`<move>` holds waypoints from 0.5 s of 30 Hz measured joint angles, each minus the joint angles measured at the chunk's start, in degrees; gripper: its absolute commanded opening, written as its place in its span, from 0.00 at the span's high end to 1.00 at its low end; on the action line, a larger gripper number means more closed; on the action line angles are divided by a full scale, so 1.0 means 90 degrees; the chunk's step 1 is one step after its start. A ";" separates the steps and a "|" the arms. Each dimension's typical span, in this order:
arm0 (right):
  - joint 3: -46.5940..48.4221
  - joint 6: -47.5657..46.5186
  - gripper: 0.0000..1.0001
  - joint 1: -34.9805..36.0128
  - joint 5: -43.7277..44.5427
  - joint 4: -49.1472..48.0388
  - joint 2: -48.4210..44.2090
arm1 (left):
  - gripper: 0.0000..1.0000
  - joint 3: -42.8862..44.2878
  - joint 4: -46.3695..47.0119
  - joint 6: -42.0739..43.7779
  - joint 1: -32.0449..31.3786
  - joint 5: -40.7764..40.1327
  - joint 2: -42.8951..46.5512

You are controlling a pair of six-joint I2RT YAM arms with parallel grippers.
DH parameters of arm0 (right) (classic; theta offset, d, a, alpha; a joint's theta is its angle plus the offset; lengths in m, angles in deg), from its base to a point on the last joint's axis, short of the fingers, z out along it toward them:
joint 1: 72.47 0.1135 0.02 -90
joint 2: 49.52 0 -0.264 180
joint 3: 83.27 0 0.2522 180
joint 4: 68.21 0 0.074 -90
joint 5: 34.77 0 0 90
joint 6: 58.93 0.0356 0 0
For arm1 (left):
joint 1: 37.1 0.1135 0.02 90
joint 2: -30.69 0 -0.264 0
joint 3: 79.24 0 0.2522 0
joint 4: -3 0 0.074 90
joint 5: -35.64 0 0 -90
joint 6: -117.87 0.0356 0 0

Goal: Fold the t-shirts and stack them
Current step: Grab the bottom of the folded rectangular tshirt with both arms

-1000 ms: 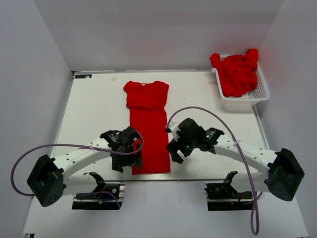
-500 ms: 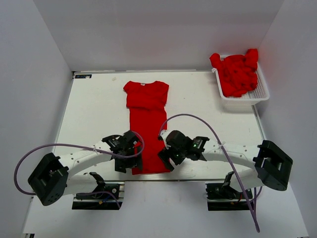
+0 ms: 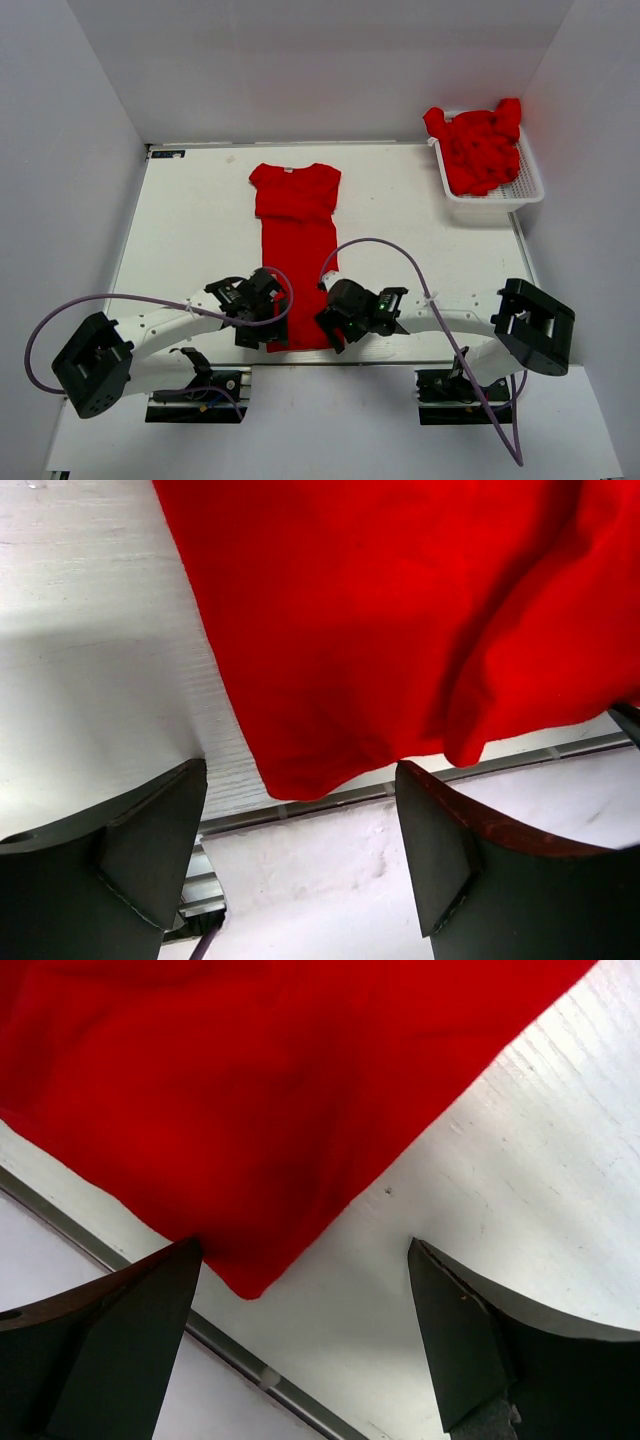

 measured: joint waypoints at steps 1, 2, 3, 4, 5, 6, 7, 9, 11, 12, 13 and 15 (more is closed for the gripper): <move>0.0002 0.0012 0.10 0.0039 0.0007 -0.0002 0.0034 | 0.14 0.0000 0.0005 0.0000 -0.0022 0.0002 -0.0002; 0.0010 0.0034 0.10 0.0080 0.0029 -0.0015 0.0049 | 0.14 0.0000 0.0005 0.0002 -0.0044 0.0000 -0.0005; 0.0015 0.0061 0.10 0.0107 0.0046 -0.0024 0.0061 | 0.14 0.0000 0.0005 0.0000 -0.0056 -0.0005 -0.0007; 0.0024 0.0095 0.10 0.0134 0.0078 -0.0024 0.0080 | 0.11 0.0000 0.0005 0.0000 -0.0068 -0.0012 -0.0029; 0.0056 0.0148 0.10 0.0158 0.0114 -0.0022 0.0112 | 0.11 0.0005 0.0005 0.0000 -0.0083 -0.0012 -0.0046; 0.0087 0.0185 0.10 0.0175 0.0143 -0.0024 0.0151 | 0.11 0.0012 0.0005 0.0000 -0.0097 -0.0010 -0.0051; 0.0131 0.0226 0.10 0.0202 0.0172 -0.0022 0.0206 | 0.09 0.0012 0.0007 0.0000 -0.0121 -0.0012 -0.0056; 0.0277 0.0328 0.12 0.0265 0.0253 0.0022 0.0350 | 0.10 0.0015 0.0022 -0.0005 -0.0143 -0.0007 -0.0078; 0.0401 0.0396 0.24 0.0325 0.0355 0.0080 0.0481 | 0.24 0.0036 0.0022 0.0000 -0.0172 -0.0007 -0.0136; 0.0454 0.0481 0.41 0.0359 0.0437 0.0119 0.0544 | 0.38 0.0051 0.0019 -0.0022 -0.0177 0.0002 -0.0182; 0.0471 0.0483 0.54 0.0379 0.0449 0.0134 0.0561 | 0.38 0.0061 0.0034 -0.0027 -0.0187 0.0024 -0.0250; 0.0495 0.0617 0.72 0.0430 0.0454 0.0160 0.0600 | 0.63 0.0070 0.0087 -0.0044 -0.0219 0.0124 -0.0403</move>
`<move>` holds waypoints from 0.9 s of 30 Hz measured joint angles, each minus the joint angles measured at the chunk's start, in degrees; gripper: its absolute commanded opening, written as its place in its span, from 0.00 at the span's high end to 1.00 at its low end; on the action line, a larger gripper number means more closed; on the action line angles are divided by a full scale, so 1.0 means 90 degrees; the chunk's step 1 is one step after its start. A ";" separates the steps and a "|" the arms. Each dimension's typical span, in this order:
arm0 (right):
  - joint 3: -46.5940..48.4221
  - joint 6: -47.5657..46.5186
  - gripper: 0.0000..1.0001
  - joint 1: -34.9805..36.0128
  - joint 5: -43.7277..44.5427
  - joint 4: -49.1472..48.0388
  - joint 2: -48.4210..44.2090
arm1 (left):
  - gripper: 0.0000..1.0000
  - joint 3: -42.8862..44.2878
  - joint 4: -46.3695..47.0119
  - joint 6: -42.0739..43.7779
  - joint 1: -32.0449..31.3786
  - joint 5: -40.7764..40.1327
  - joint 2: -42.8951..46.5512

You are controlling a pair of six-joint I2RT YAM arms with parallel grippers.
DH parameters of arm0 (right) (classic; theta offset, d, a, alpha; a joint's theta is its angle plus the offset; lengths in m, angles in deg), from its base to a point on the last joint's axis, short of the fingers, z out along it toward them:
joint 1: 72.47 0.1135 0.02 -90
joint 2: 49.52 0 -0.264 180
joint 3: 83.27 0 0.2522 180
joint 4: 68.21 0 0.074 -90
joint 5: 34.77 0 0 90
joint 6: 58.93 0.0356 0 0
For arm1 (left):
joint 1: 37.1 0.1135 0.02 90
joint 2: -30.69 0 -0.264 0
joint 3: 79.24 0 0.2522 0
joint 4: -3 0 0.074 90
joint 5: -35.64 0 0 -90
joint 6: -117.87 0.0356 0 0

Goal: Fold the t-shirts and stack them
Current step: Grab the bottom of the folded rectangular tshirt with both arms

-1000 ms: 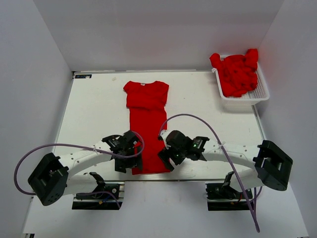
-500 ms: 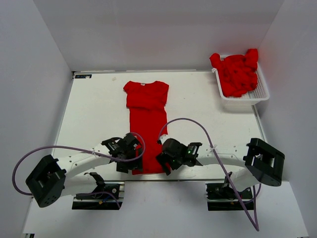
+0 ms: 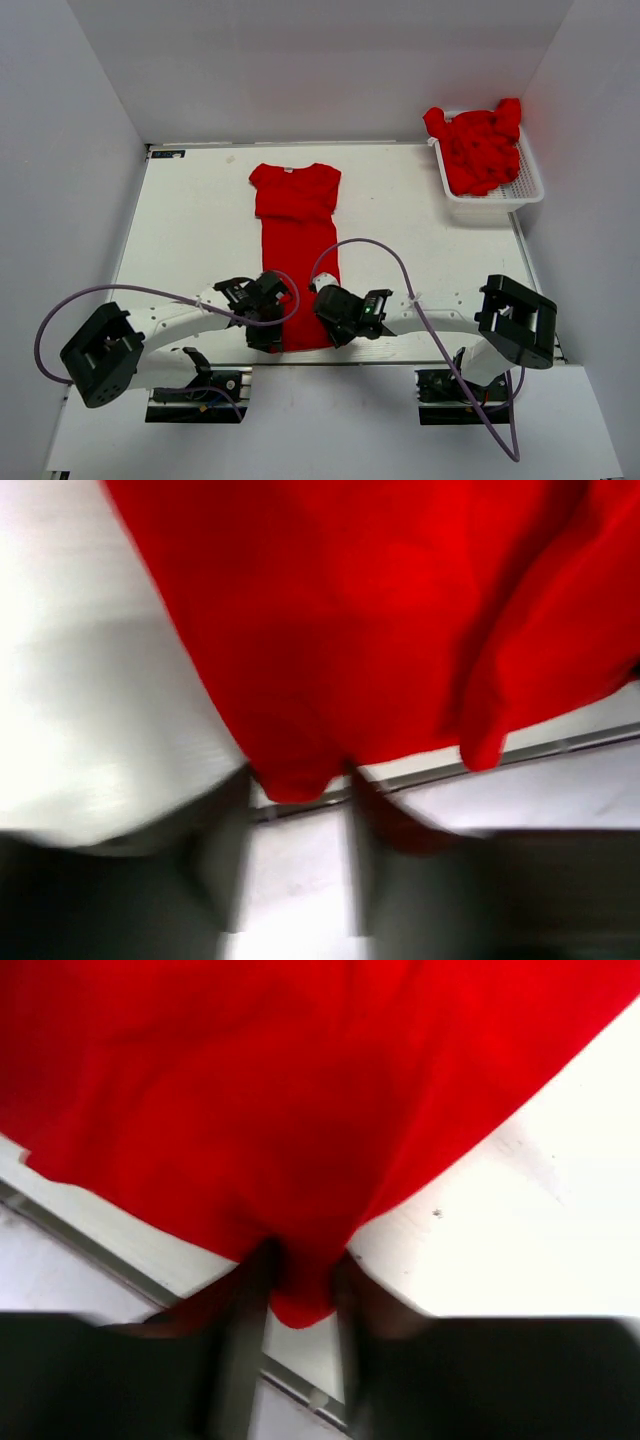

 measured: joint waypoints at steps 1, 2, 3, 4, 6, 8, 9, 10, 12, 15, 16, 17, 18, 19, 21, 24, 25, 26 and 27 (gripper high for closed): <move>0.0022 0.0073 0.81 0.0041 -0.0019 0.0002 0.0007 | 0.73 -0.0007 0.0053 0.0007 -0.0022 0.0041 -0.0075; 0.0029 0.0143 0.89 0.0083 -0.0017 0.0005 0.0012 | 0.89 -0.0015 0.0090 0.0005 -0.0029 0.0119 -0.0138; 0.0046 0.0206 1.00 0.0104 -0.0005 0.0012 0.0017 | 0.95 -0.0027 0.0153 0.0019 -0.0034 0.0185 -0.0187; 0.0058 0.0206 1.00 0.0126 0.0007 0.0032 0.0017 | 1.00 -0.0027 0.0202 -0.0002 -0.0046 0.0253 -0.0219; 0.0068 0.0260 1.00 0.0146 0.0019 0.0061 0.0017 | 1.00 -0.0022 0.0257 -0.0002 -0.0073 0.0306 -0.0236; 0.0078 0.0277 1.00 0.0153 0.0022 0.0080 0.0017 | 1.00 0.0002 0.0240 0.0007 -0.0078 0.0308 -0.0255; 0.0095 0.0277 1.00 0.0155 0.0019 0.0104 0.0022 | 1.00 0.0024 0.0211 0.0017 -0.0078 0.0304 -0.0265; 0.0107 0.0274 1.00 0.0158 0.0019 0.0136 0.0024 | 1.00 0.0034 0.0182 0.0019 -0.0087 0.0287 -0.0257; 0.0151 0.0267 1.00 0.0160 -0.0015 0.0255 0.0024 | 1.00 0.0036 0.0121 0.0027 -0.0138 0.0172 -0.0175; 0.0243 0.0240 1.00 0.0163 -0.0180 0.0423 0.0022 | 1.00 0.0049 -0.0080 0.0022 -0.0170 0.0056 0.0199; 0.0279 0.0231 1.00 0.0163 -0.0240 0.0461 0.0017 | 1.00 0.0078 -0.0177 0.0019 -0.0172 0.0019 0.0413; 0.0325 0.0214 1.00 0.0163 -0.0301 0.0515 0.0012 | 1.00 0.0148 -0.0277 0.0019 -0.0177 -0.0010 0.0617; 0.0379 0.0206 1.00 0.0163 -0.0345 0.0588 0.0007 | 1.00 0.0231 -0.0347 0.0017 -0.0177 -0.0034 0.0772; 0.0430 0.0197 1.00 0.0163 -0.0376 0.0656 0.0000 | 1.00 0.0359 -0.0437 0.0019 -0.0177 -0.0080 0.0896; 0.0576 0.0185 1.00 0.0163 -0.0403 0.0828 -0.0002 | 1.00 0.0653 -0.0568 0.0019 -0.0177 -0.0194 0.0974; 0.0862 0.0180 1.00 0.0151 -0.0410 0.1105 0.0000 | 1.00 0.1008 -0.0631 0.0019 -0.0177 -0.0345 0.0872; 0.0947 0.0175 1.00 0.0148 -0.0401 0.1163 0.0005 | 1.00 0.1122 -0.0665 0.0022 -0.0177 -0.0393 0.0801; 0.1064 0.0163 1.00 0.0112 -0.0381 0.1256 0.0027 | 1.00 0.1234 -0.0714 0.0017 -0.0177 -0.0449 0.0724; 0.1171 0.0153 1.00 0.0078 -0.0376 0.1311 0.0066 | 1.00 0.1348 -0.0801 0.0010 -0.0172 -0.0534 0.0648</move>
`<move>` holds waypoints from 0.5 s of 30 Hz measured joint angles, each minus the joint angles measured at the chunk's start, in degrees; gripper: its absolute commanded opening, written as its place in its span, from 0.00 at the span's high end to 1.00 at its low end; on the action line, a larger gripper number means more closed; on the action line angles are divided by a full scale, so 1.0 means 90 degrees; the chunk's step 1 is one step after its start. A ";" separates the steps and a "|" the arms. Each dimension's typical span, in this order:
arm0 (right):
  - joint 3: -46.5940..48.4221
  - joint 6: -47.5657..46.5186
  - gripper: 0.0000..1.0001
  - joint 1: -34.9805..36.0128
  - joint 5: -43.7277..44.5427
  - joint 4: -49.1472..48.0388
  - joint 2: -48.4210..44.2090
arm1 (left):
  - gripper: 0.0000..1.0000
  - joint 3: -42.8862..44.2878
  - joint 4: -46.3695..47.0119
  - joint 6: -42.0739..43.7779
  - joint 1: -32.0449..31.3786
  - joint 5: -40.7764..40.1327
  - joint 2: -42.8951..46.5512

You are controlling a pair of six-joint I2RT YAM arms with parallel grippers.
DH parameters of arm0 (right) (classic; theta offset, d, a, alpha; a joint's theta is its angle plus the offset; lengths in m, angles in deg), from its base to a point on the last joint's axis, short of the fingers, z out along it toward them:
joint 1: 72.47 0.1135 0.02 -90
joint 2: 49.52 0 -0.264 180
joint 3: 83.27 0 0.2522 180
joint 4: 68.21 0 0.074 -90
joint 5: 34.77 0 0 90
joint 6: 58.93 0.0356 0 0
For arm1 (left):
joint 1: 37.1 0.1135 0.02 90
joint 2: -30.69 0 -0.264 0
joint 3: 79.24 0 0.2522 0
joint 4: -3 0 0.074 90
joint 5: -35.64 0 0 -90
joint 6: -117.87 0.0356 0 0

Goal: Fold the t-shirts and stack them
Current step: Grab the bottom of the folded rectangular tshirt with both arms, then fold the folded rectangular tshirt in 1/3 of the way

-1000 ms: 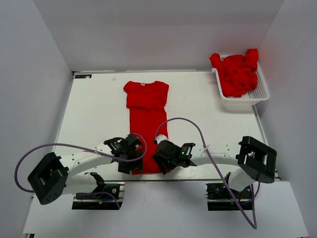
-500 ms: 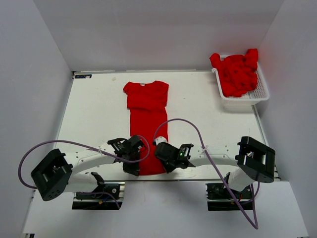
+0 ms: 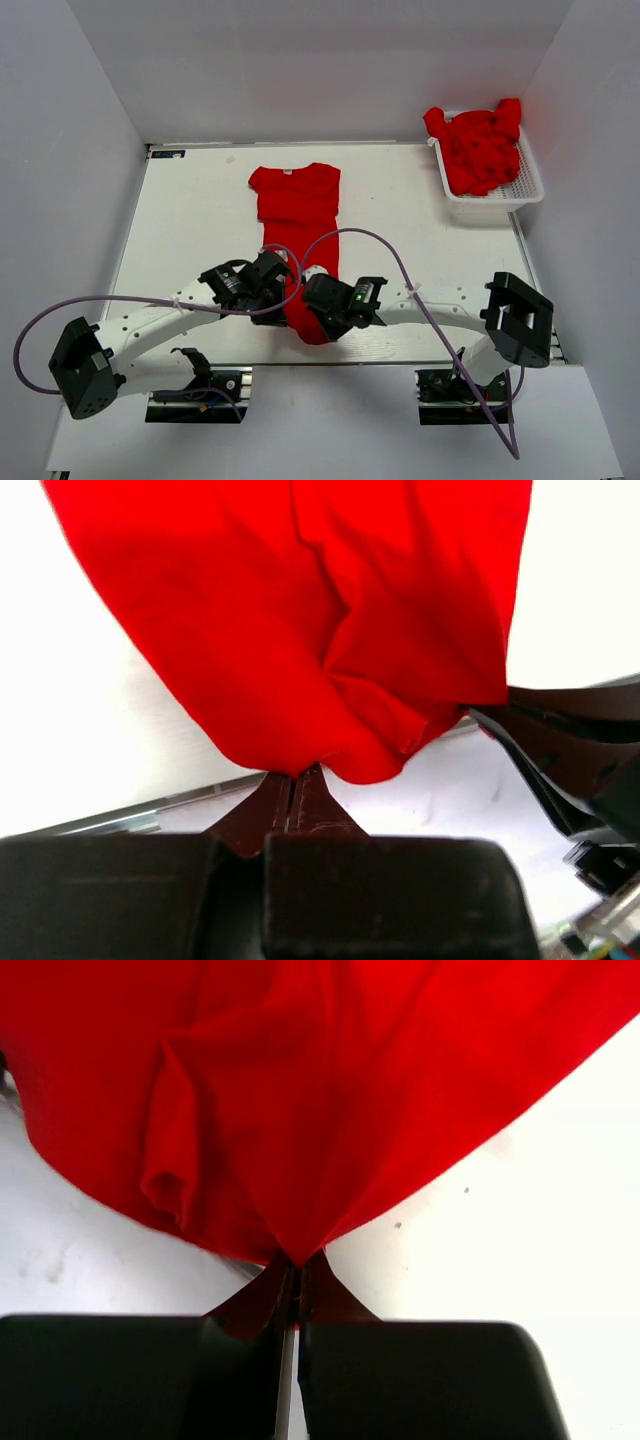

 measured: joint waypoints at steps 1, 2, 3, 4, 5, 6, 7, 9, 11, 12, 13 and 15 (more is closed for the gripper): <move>0.0068 -0.0012 1.00 -0.0027 0.0010 0.0029 0.0032 | 1.00 0.0092 -0.0068 -0.0017 0.0024 -0.0090 -0.0053; 0.0124 -0.0041 1.00 -0.0085 0.0007 0.0051 0.0058 | 1.00 0.0175 -0.0136 -0.0036 0.0041 -0.0189 -0.0087; 0.0148 -0.0078 1.00 -0.0141 0.0005 0.0070 0.0075 | 1.00 0.0236 -0.0204 -0.0046 0.0063 -0.0325 -0.0100; 0.0165 -0.0124 1.00 -0.0211 0.0005 0.0087 0.0087 | 1.00 0.0282 -0.0257 -0.0063 0.0073 -0.0444 -0.0100; 0.0180 -0.0172 1.00 -0.0296 0.0007 0.0100 0.0104 | 1.00 0.0318 -0.0299 -0.0070 0.0078 -0.0537 -0.0102; 0.0206 -0.0228 1.00 -0.0376 -0.0002 0.0107 0.0131 | 1.00 0.0369 -0.0342 -0.0090 0.0090 -0.0644 -0.0119; 0.0255 -0.0299 1.00 -0.0469 -0.0032 0.0109 0.0172 | 1.00 0.0430 -0.0352 -0.0095 0.0100 -0.0746 -0.0168; 0.0389 -0.0432 1.00 -0.0658 -0.0083 0.0112 0.0284 | 1.00 0.0673 -0.0389 -0.0138 0.0119 -0.1015 -0.0408; 0.0520 -0.0576 1.00 -0.0872 -0.0202 0.0104 0.0410 | 1.00 0.0857 -0.0369 -0.0165 0.0143 -0.1214 -0.0622; 0.0563 -0.0644 1.00 -0.0964 -0.0240 0.0097 0.0452 | 1.00 0.0918 -0.0340 -0.0180 0.0158 -0.1294 -0.0697; 0.0595 -0.0726 1.00 -0.1061 -0.0270 0.0087 0.0483 | 1.00 0.0971 -0.0301 -0.0202 0.0194 -0.1411 -0.0780; 0.0695 -0.0923 1.00 -0.1292 -0.0389 0.0085 0.0551 | 1.00 0.1069 -0.0299 -0.0262 0.0265 -0.1644 -0.0911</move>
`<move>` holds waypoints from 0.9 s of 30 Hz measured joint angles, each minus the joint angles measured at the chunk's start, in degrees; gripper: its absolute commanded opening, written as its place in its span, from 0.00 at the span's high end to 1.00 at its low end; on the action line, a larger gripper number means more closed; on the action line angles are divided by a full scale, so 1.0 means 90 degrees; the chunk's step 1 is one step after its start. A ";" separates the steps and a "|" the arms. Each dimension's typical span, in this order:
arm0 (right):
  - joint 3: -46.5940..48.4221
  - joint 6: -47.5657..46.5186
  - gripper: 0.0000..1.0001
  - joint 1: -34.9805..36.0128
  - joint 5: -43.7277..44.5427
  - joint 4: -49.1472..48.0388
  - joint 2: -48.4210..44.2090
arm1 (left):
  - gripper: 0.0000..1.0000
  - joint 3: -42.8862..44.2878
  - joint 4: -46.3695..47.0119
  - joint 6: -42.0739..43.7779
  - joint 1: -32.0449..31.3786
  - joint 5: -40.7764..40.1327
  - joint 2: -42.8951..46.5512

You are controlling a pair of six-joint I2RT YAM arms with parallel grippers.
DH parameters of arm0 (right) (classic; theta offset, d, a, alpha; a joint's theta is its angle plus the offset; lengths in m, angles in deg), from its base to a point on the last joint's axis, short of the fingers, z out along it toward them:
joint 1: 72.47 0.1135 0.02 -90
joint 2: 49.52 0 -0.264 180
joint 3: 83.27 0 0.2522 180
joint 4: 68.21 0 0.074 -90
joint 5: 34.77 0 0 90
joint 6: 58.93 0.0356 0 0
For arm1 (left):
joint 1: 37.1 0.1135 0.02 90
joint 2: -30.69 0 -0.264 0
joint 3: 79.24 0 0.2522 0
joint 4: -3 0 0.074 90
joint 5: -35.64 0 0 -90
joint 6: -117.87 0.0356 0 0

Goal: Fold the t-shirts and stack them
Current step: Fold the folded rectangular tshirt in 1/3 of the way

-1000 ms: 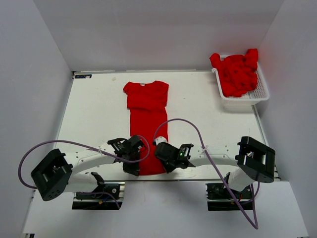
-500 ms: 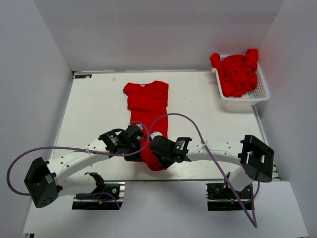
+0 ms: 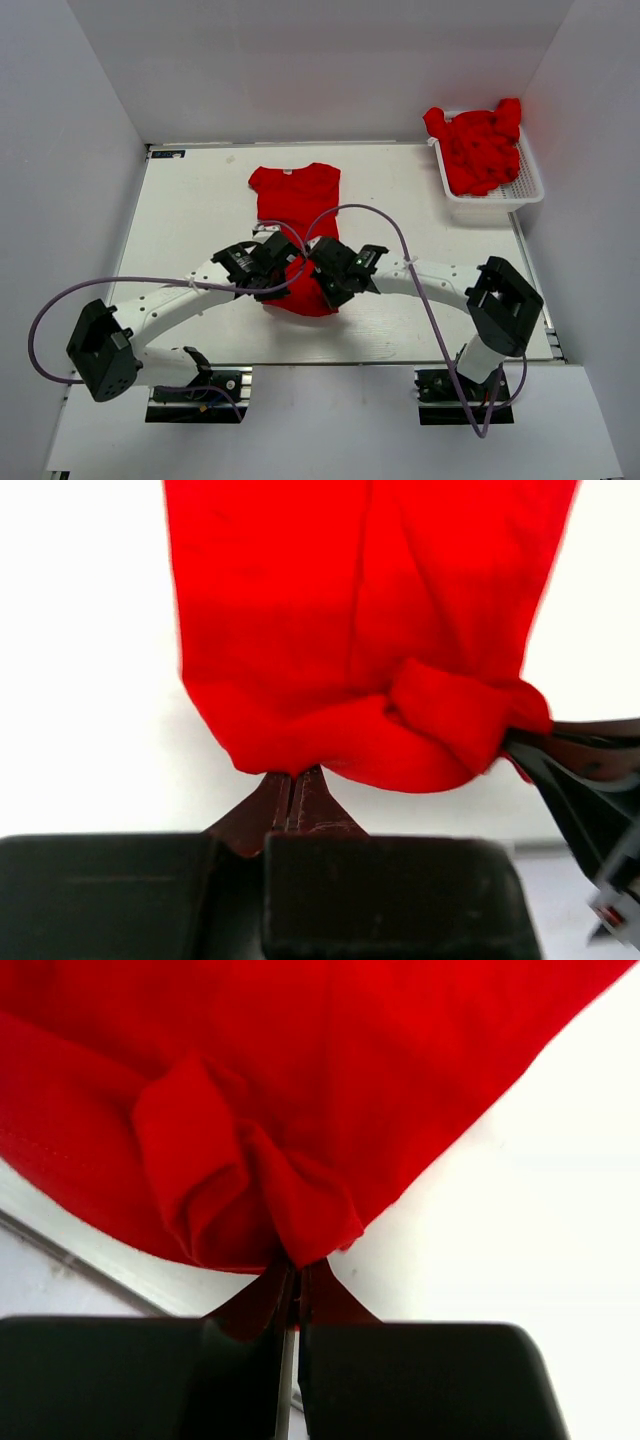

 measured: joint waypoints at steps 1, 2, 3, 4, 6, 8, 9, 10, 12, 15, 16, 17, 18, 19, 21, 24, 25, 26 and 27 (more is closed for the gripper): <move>0.0073 -0.0085 1.00 -0.0095 -0.0061 -0.0005 0.0049 | 1.00 0.0049 -0.0005 -0.0024 0.0046 -0.0119 -0.0061; 0.0182 -0.0202 1.00 -0.0206 -0.0153 -0.0010 0.0124 | 1.00 0.0090 0.0005 -0.0044 0.0092 -0.0233 -0.0117; 0.0321 -0.0308 1.00 -0.0313 -0.0211 0.0005 0.0221 | 1.00 0.0121 0.0024 -0.0046 0.0141 -0.0333 -0.0158; 0.0459 -0.0396 1.00 -0.0386 -0.0272 0.0000 0.0321 | 1.00 0.0138 0.0063 -0.0041 0.0197 -0.0410 -0.0189; 0.0809 -0.0595 1.00 -0.0576 -0.0457 0.0012 0.0568 | 1.00 0.0160 0.0192 -0.0036 0.0311 -0.0529 -0.0270; 0.1086 -0.0775 1.00 -0.0729 -0.0583 0.0015 0.0750 | 1.00 0.0240 0.0328 -0.0010 0.0461 -0.0602 -0.0449; 0.1197 -0.0855 1.00 -0.0809 -0.0646 0.0027 0.0821 | 1.00 0.0304 0.0413 0.0007 0.0527 -0.0634 -0.0573; 0.1316 -0.0920 1.00 -0.0886 -0.0695 0.0051 0.0884 | 1.00 0.0342 0.0529 0.0015 0.0605 -0.0648 -0.0685; 0.1520 -0.1032 1.00 -0.1037 -0.0806 0.0078 0.1013 | 1.00 0.0364 0.0772 0.0046 0.0770 -0.0646 -0.0867; 0.1877 -0.1134 1.00 -0.1273 -0.0942 0.0192 0.1246 | 1.00 0.0386 0.1042 0.0155 0.0993 -0.0629 -0.1061; 0.1989 -0.1171 1.00 -0.1348 -0.0979 0.0214 0.1328 | 1.00 0.0423 0.1093 0.0204 0.1073 -0.0627 -0.1120; 0.2096 -0.1195 1.00 -0.1406 -0.0998 0.0248 0.1396 | 1.00 0.0452 0.1171 0.0253 0.1137 -0.0622 -0.1168; 0.2191 -0.1209 1.00 -0.1486 -0.1013 0.0253 0.1457 | 1.00 0.0483 0.1277 0.0308 0.1207 -0.0617 -0.1209; 0.2261 -0.1219 1.00 -0.1542 -0.1025 0.0255 0.1496 | 1.00 0.0520 0.1341 0.0352 0.1275 -0.0612 -0.1246; 0.2436 -0.1253 1.00 -0.1673 -0.1056 0.0323 0.1569 | 1.00 0.0634 0.1494 0.0493 0.1411 -0.0588 -0.1341; 0.2730 -0.1287 1.00 -0.1841 -0.1059 0.0406 0.1715 | 1.00 0.0835 0.1685 0.0665 0.1603 -0.0546 -0.1515; 0.2805 -0.1297 1.00 -0.1889 -0.1061 0.0406 0.1773 | 1.00 0.0884 0.1763 0.0714 0.1668 -0.0517 -0.1574; 0.2854 -0.1309 1.00 -0.1940 -0.1069 0.0398 0.1817 | 1.00 0.0906 0.1831 0.0763 0.1727 -0.0488 -0.1627; 0.2897 -0.1311 1.00 -0.1991 -0.1093 0.0403 0.1865 | 1.00 0.0920 0.1880 0.0816 0.1783 -0.0440 -0.1678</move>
